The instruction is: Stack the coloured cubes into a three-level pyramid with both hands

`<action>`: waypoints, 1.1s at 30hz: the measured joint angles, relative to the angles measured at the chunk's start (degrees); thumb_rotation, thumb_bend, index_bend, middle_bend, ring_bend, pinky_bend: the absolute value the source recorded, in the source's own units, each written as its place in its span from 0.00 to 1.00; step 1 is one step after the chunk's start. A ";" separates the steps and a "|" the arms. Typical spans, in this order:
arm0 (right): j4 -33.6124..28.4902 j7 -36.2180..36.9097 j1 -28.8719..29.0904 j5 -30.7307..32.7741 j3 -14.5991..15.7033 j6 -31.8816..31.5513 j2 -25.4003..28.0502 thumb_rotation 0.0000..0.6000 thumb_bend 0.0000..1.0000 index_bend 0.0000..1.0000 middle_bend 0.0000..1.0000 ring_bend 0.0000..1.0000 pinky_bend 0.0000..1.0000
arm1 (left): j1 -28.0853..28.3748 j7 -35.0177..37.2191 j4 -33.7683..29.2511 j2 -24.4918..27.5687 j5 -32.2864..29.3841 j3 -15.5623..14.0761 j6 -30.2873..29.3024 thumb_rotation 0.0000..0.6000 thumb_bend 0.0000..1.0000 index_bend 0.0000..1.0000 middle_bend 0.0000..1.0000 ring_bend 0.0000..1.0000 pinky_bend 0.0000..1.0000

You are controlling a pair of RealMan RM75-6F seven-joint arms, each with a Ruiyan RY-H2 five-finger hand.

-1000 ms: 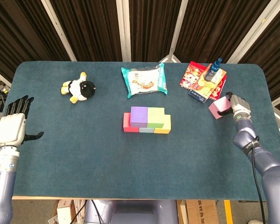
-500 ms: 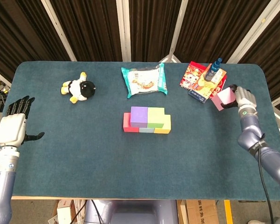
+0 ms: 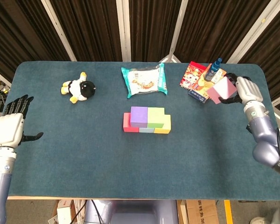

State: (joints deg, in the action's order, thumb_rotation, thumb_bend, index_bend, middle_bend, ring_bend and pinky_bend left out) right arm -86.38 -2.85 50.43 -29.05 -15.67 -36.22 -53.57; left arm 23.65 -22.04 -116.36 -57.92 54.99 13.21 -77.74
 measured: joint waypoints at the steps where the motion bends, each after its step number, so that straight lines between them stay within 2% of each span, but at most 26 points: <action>1: -3.08 0.34 -0.34 -2.06 -0.79 -0.36 1.87 1.00 0.31 0.22 0.54 0.56 0.05 | -0.29 0.23 -0.22 0.37 0.11 -0.18 -0.04 1.00 0.09 0.00 0.00 0.00 0.00; 8: -16.77 1.33 -1.02 -12.98 -5.05 -1.52 10.27 1.00 0.31 0.22 0.54 0.55 0.05 | -2.30 2.95 -0.75 3.04 0.11 -1.21 0.18 1.00 0.09 0.00 0.00 0.00 0.00; 16: -21.99 0.18 2.80 -16.16 -6.98 -0.10 11.36 1.00 0.31 0.22 0.54 0.55 0.05 | -3.68 6.03 -0.47 5.69 1.09 -1.24 0.30 1.00 0.09 0.00 0.00 0.00 0.00; 24: -23.37 -3.24 9.45 -13.52 -6.20 2.49 9.41 1.00 0.31 0.22 0.54 0.54 0.05 | -3.84 6.87 -0.10 6.90 0.60 -1.51 1.94 1.00 0.09 0.00 0.00 0.00 0.00; 33: -20.95 -7.80 19.42 -4.35 -2.33 4.62 4.11 1.00 0.31 0.22 0.54 0.54 0.05 | -3.92 7.85 0.57 7.04 -0.14 -1.28 2.39 1.00 0.09 0.00 0.00 0.00 0.00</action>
State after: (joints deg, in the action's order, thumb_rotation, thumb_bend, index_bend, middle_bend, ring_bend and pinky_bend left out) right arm -107.33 -10.65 69.86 -33.39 -18.00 -31.60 -49.46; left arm 19.73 -14.19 -115.79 -50.87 54.85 11.93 -75.35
